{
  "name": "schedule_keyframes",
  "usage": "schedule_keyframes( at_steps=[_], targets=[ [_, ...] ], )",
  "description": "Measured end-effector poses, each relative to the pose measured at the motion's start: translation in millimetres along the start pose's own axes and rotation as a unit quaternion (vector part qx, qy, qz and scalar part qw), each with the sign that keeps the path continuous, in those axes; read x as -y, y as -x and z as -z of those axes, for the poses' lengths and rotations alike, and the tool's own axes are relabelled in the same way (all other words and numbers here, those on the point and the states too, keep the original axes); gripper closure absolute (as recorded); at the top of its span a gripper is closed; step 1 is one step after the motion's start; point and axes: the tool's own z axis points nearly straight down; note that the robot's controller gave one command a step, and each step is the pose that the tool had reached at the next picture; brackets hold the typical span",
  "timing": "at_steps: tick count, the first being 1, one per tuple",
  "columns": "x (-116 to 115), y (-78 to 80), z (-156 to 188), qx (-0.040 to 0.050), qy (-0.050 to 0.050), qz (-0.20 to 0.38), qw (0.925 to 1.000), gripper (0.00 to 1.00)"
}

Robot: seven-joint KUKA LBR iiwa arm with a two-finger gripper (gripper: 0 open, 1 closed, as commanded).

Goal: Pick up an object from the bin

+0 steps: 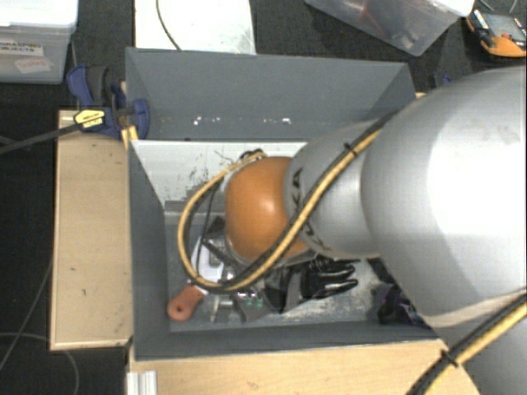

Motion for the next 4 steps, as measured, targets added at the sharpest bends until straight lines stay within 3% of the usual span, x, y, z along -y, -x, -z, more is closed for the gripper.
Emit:
schedule_keyframes(
  at_steps=[1,2,3,4],
  targets=[
    [2.4,-8.6,43.3,0.0079,0.004,-0.016,0.9998,0.0],
    [65.7,-11.2,29.7,-0.0001,0.0,0.071,0.9975,0.0],
    [76.8,-7.6,-0.2,0.0076,0.004,-0.004,1.0,0.0],
    [166.0,13.7,0.6,0.0025,0.001,0.09,0.996,1.0]
  ],
)
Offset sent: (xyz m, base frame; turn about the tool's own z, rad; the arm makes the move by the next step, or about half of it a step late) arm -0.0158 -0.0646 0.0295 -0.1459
